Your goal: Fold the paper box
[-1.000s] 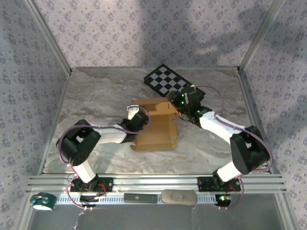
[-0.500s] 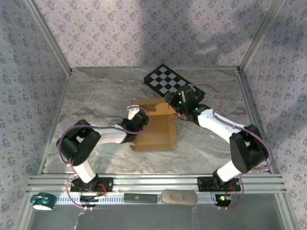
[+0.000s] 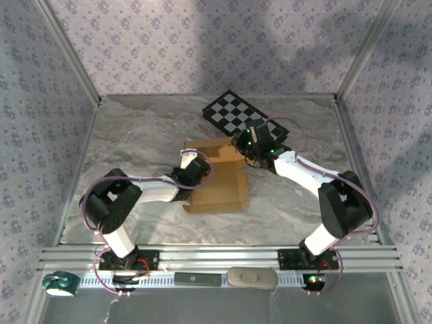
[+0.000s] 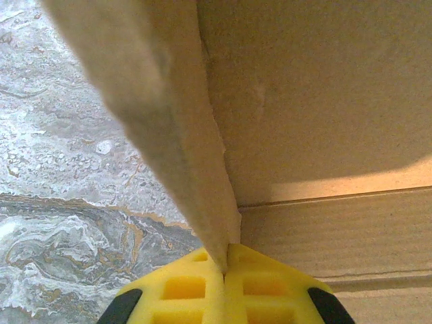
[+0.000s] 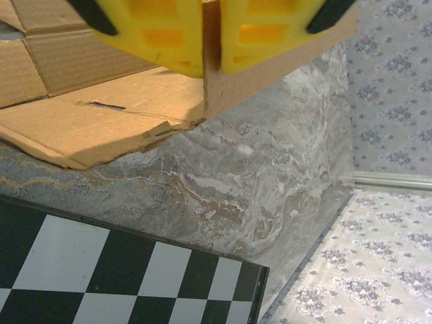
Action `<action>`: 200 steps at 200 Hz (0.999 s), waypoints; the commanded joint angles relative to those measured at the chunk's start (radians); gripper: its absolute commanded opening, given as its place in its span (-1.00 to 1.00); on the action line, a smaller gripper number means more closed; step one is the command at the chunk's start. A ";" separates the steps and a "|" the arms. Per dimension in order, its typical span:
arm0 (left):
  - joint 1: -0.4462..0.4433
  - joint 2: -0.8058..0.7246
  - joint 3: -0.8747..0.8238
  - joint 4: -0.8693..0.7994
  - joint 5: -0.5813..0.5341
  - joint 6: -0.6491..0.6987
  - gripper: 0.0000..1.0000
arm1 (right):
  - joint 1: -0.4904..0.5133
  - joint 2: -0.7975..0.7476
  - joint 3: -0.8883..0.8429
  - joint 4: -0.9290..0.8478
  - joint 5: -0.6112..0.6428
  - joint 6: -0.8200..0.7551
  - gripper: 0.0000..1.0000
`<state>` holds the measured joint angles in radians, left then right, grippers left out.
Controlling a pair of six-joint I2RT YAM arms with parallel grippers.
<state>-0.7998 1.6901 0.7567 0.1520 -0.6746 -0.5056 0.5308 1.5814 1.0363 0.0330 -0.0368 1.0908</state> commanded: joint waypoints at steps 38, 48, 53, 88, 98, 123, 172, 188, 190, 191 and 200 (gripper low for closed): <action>-0.008 -0.003 0.031 -0.092 -0.023 0.019 -1.00 | 0.014 -0.087 -0.057 -0.025 0.100 -0.005 0.00; -0.008 -0.001 0.040 -0.106 -0.027 0.017 -1.00 | 0.012 -0.146 -0.121 -0.001 0.132 -0.003 0.04; -0.008 -0.003 0.040 -0.110 -0.028 0.016 -1.00 | 0.011 -0.177 -0.155 0.012 0.143 -0.006 0.06; 0.035 -0.028 0.060 -0.150 0.066 0.002 -1.00 | 0.022 -0.369 -0.369 0.029 0.175 -0.021 0.11; 0.047 -0.043 0.061 -0.159 0.085 0.001 -1.00 | 0.036 -0.409 -0.419 0.038 0.192 -0.020 0.13; 0.062 -0.079 0.057 -0.158 0.129 0.015 -1.00 | 0.046 -0.388 -0.501 0.119 0.168 -0.020 0.08; 0.071 -0.069 0.109 -0.211 0.175 0.025 -1.00 | 0.065 -0.108 -0.464 0.316 0.115 -0.010 0.00; 0.075 -0.061 0.119 -0.220 0.177 0.028 -1.00 | 0.050 -0.036 -0.435 0.373 0.110 -0.022 -0.01; 0.074 -0.060 0.119 -0.220 0.178 0.029 -1.00 | 0.048 -0.029 -0.433 0.379 0.110 -0.024 -0.01; 0.074 -0.060 0.119 -0.220 0.178 0.029 -1.00 | 0.048 -0.026 -0.430 0.382 0.110 -0.024 -0.01; 0.076 -0.059 0.118 -0.220 0.179 0.032 -1.00 | 0.039 -0.006 -0.418 0.402 0.113 -0.033 0.00</action>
<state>-0.7326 1.6276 0.8425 -0.0296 -0.5144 -0.4942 0.5869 1.5211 0.5621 0.3099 0.0784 1.0824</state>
